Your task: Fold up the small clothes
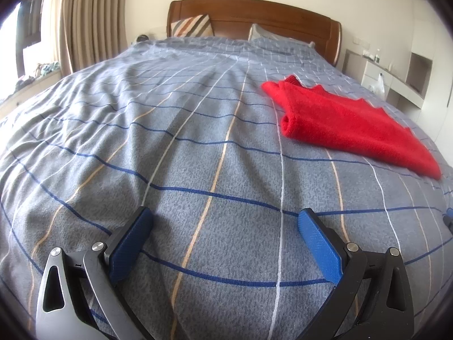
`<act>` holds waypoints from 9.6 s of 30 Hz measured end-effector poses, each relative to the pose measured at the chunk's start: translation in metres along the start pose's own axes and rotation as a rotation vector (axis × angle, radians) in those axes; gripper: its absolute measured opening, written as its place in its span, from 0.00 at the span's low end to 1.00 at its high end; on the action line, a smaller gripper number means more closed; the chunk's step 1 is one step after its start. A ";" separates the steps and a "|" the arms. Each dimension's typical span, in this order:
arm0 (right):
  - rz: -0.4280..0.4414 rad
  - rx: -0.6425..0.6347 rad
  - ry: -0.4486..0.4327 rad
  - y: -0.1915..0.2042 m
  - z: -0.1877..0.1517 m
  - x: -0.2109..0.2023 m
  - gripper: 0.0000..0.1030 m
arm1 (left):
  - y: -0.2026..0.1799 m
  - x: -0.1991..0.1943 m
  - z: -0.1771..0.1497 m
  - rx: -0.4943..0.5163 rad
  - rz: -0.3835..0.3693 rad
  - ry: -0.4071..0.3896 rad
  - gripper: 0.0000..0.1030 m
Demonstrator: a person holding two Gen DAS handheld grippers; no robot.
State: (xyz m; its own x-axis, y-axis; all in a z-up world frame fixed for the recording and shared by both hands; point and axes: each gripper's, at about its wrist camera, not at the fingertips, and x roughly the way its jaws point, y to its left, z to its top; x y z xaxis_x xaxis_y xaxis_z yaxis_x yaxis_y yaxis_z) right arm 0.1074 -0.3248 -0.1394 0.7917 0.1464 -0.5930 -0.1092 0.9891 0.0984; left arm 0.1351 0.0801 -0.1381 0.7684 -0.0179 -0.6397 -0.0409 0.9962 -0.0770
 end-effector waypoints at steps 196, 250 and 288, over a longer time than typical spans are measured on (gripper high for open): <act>0.436 -0.164 0.398 0.196 0.220 0.148 0.43 | 0.054 -0.012 0.023 -0.176 -0.047 0.070 0.99; 0.534 0.393 0.431 0.069 0.184 0.241 0.66 | -0.042 0.134 0.157 -0.044 -0.274 0.383 0.98; -0.148 -0.110 0.165 0.095 0.119 -0.079 0.99 | -0.100 -0.131 0.067 0.154 0.089 0.059 1.00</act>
State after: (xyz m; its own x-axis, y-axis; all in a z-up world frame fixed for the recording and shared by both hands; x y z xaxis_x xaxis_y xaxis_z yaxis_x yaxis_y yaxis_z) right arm 0.1063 -0.2439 0.0121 0.6964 -0.0091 -0.7176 -0.0708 0.9942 -0.0814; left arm 0.0813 -0.0112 0.0043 0.7271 0.0704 -0.6829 -0.0054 0.9953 0.0968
